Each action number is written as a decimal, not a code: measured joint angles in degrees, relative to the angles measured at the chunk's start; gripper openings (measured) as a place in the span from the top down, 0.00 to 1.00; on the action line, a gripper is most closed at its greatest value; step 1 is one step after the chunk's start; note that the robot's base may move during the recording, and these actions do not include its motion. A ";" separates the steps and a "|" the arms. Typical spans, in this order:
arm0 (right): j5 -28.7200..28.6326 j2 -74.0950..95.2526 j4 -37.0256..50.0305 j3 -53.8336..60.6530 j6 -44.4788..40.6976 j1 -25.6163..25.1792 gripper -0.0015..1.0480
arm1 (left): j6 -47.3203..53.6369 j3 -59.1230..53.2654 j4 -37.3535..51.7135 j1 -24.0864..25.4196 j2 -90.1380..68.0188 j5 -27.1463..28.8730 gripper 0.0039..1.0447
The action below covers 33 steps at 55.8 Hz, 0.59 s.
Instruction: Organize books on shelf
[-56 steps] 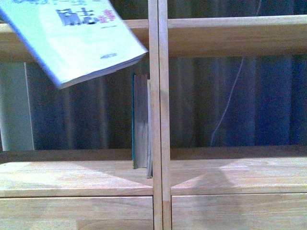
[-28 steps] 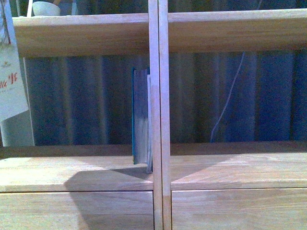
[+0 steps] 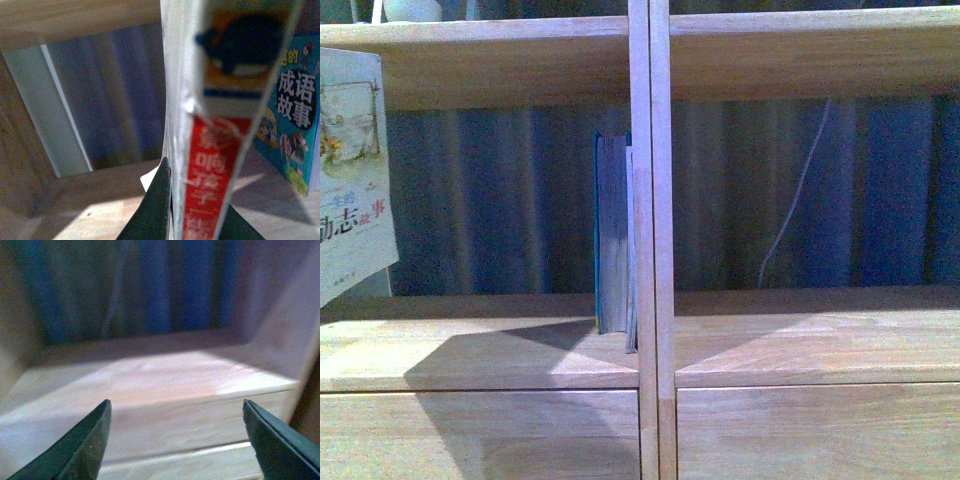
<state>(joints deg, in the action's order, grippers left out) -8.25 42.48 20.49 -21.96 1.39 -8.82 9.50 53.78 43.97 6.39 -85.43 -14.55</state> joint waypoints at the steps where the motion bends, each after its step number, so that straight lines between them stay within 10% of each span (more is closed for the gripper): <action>1: -0.02 -0.55 0.11 0.87 -0.09 0.24 0.44 | -0.20 0.76 0.26 -0.50 -0.70 0.28 0.94; 23: 7.28 -9.05 1.55 11.13 -1.07 6.40 0.98 | -1.42 10.67 0.31 -8.46 -11.69 6.82 0.94; 33: 8.07 -13.55 0.85 14.62 -1.07 8.57 0.97 | -1.38 15.04 0.63 -11.61 -19.65 10.88 0.94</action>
<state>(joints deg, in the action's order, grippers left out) -0.19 28.93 21.34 -7.33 0.32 -0.25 8.12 68.82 44.60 -5.21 -105.08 -3.66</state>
